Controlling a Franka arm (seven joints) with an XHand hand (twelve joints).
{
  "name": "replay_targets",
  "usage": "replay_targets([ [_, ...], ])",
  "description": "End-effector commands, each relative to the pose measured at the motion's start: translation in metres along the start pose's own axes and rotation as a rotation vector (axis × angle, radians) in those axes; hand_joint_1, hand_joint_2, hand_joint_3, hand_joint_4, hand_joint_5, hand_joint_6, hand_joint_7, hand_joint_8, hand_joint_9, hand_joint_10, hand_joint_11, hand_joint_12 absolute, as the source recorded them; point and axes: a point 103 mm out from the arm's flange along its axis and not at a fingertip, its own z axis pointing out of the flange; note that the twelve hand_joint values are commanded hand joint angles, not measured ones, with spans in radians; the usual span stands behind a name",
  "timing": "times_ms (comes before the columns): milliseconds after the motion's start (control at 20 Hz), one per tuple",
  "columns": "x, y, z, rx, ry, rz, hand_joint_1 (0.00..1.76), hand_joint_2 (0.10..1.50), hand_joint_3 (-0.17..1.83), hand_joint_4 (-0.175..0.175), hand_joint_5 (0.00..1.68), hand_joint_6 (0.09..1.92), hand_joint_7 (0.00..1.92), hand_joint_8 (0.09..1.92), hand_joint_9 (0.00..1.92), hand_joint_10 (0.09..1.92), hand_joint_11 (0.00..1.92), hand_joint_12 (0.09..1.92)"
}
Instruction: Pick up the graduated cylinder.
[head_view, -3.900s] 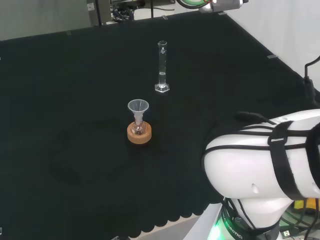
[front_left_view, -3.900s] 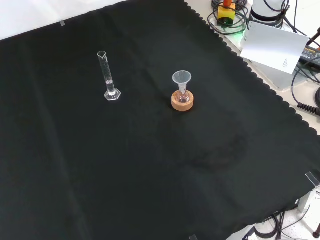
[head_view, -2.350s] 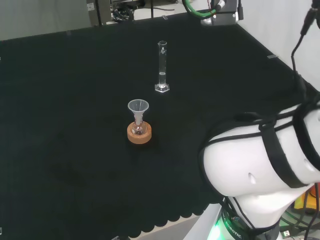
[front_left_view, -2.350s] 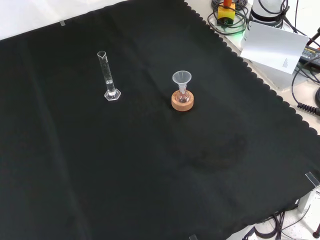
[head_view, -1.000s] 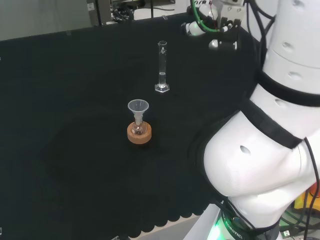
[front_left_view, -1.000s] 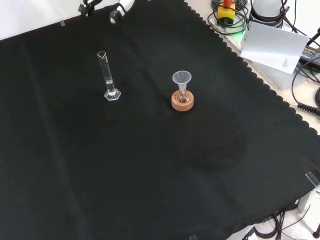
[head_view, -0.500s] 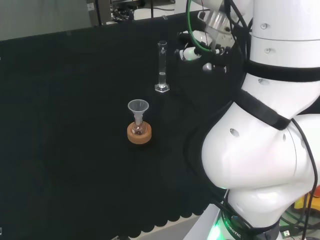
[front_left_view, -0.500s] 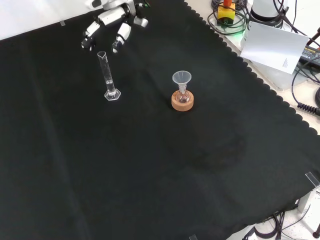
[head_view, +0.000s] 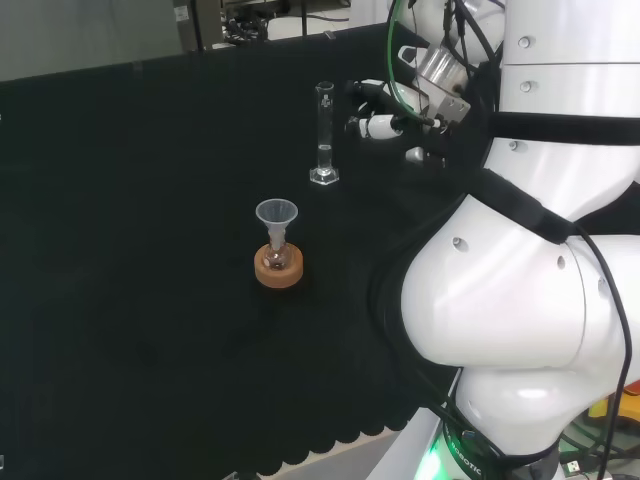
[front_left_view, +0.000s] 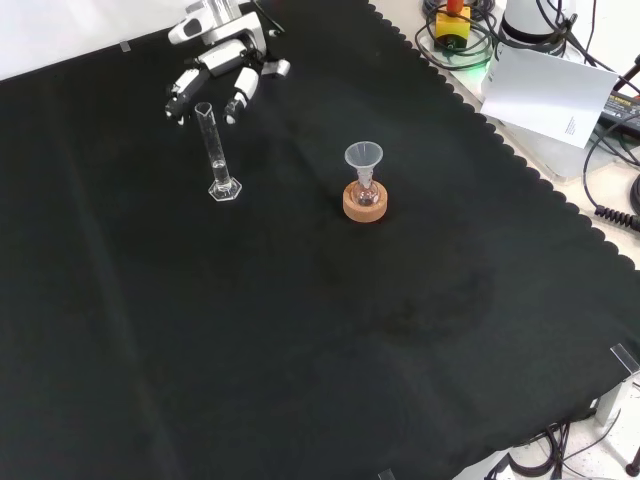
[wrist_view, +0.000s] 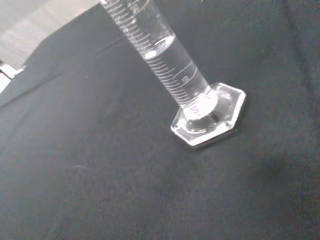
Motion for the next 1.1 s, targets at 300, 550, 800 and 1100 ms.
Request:
replay_targets([
  [300,0.000,0.023,0.034,-0.036,0.195,-0.166,0.86,1.03,-0.17,-0.037,0.42,0.09,0.31,0.63,0.55,0.59,0.33,1.32],
  [550,0.003,0.028,0.039,-0.033,0.239,-0.195,0.89,1.02,-0.17,-0.037,0.43,0.09,0.34,0.62,0.56,0.58,0.34,1.32],
  [800,0.008,0.034,0.042,-0.045,0.293,-0.242,0.92,1.02,-0.17,-0.033,0.45,0.09,0.36,0.62,0.57,0.57,0.34,1.31],
  [1100,0.011,0.039,0.049,-0.064,0.354,-0.266,0.96,1.01,-0.17,-0.028,0.52,0.09,0.44,0.60,0.63,0.54,0.38,1.30],
])
